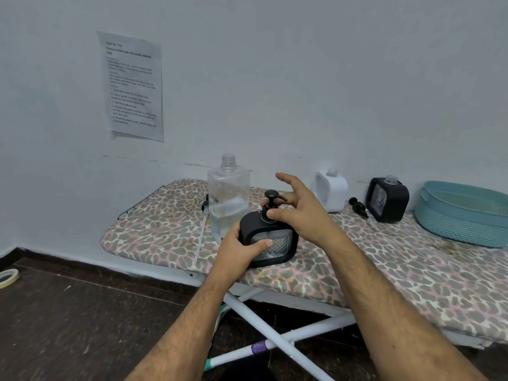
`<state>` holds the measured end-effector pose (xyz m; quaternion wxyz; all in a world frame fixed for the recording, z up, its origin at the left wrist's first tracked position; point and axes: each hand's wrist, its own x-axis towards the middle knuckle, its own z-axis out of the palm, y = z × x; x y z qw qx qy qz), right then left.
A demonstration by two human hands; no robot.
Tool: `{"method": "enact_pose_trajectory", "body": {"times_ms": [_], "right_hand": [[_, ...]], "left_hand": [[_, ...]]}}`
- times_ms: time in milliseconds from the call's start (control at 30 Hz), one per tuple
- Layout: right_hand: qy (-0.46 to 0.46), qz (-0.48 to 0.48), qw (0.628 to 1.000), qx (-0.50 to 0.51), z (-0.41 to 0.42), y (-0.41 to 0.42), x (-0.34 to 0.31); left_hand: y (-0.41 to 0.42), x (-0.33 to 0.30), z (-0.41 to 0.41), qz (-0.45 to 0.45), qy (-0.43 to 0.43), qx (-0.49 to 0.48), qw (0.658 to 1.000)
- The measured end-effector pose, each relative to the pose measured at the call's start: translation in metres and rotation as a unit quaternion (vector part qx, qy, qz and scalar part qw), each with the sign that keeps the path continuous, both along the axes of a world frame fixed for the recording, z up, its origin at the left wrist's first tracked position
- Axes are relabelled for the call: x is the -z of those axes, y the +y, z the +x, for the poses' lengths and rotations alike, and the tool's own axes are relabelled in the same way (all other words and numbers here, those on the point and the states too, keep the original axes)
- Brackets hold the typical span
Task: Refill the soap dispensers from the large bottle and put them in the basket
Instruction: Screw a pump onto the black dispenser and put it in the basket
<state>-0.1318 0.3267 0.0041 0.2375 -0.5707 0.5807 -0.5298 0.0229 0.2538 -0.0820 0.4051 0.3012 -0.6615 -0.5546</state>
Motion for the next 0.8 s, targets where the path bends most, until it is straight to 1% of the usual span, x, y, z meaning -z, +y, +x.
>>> {"method": "enact_pose_trajectory", "body": {"times_ms": [133,267,333,467,533,667,800], "right_hand": [[0.035,-0.008,0.997,0.062,0.006,-0.002,0.001],[0.053,-0.026,0.994,0.091,0.009,0.0,0.006],[0.065,-0.01,0.995,0.072,0.008,0.0,0.007],[-0.008,0.021,0.999,-0.025,0.002,0.002,0.002],[0.0,0.018,0.999,-0.028,0.0,0.002,0.001],[0.027,0.021,0.999,0.004,0.002,0.002,-0.002],[0.044,-0.014,0.995,0.091,0.014,0.0,0.0]], "left_hand": [[-0.001,-0.001,0.0,-0.001,0.005,0.0,1.0],[0.001,-0.001,-0.002,-0.005,0.001,0.005,1.0],[0.001,-0.001,-0.001,-0.005,0.0,0.0,1.0],[0.001,-0.002,-0.001,-0.003,0.003,-0.007,1.0],[0.001,-0.002,-0.001,-0.006,0.002,-0.004,1.0],[0.001,-0.001,-0.001,-0.007,0.0,-0.005,1.0],[0.001,-0.002,0.0,-0.009,0.0,-0.015,1.0]]}}
